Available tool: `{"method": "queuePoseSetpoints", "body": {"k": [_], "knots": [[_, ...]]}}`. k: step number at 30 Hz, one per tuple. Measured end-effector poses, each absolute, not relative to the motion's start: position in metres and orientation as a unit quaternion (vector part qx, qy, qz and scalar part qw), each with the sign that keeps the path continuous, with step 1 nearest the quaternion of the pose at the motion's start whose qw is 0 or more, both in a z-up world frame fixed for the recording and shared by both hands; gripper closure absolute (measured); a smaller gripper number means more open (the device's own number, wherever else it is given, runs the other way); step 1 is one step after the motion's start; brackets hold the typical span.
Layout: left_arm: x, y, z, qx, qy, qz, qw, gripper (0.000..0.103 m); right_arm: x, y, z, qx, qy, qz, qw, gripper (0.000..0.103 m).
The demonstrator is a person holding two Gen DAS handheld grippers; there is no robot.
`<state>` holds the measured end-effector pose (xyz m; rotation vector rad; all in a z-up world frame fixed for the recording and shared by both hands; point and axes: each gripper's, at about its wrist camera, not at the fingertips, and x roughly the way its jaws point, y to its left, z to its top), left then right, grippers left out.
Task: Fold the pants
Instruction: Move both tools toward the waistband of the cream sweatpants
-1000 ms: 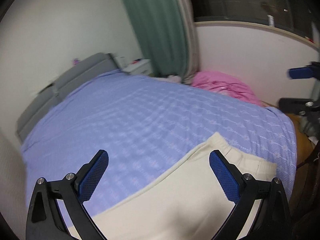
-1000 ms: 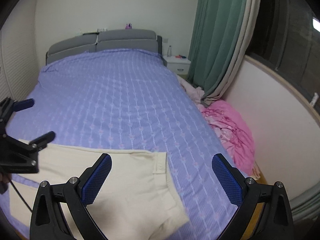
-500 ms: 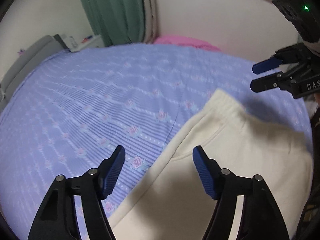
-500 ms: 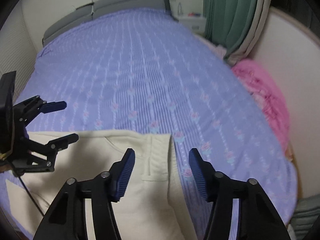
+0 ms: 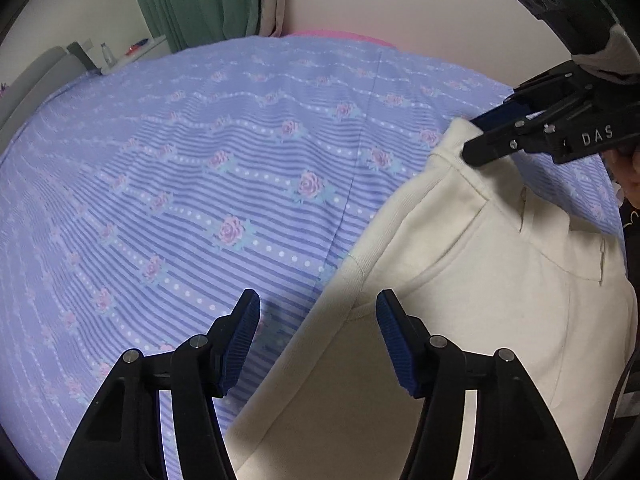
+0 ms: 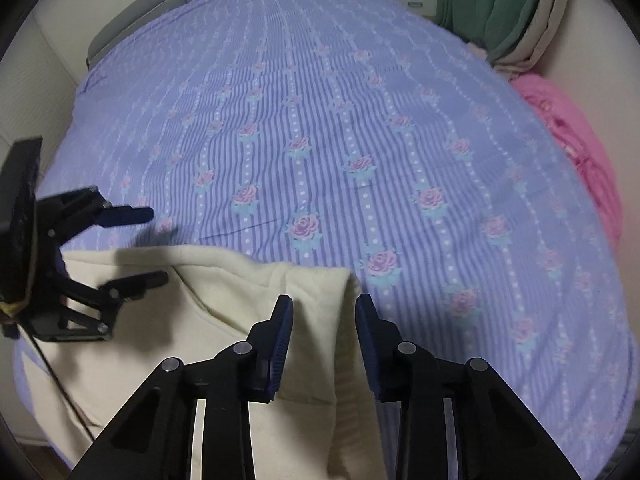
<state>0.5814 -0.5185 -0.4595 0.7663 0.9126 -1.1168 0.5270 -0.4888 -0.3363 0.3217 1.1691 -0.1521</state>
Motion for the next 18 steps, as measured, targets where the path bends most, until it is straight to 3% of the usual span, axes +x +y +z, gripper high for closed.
{"method": "queuePoseSetpoints", "body": {"k": [6,12,18], "knots": [[0.580,-0.517,-0.470,0.339,0.417,-0.502,0.678,0.043,0.540,-0.499,-0.340,0.149,0.558,-0.070,0.814,0.070],[0.580,-0.519,-0.470,0.344,0.418,-0.519,0.662,0.050,0.565,-0.488,-0.331,-0.010,0.609,0.026,0.793,0.069],[0.588,-0.523,-0.469,0.341,0.425,-0.534,0.646,0.052,0.601,-0.476,-0.337,-0.090,0.662,0.132,0.732,0.069]]}}
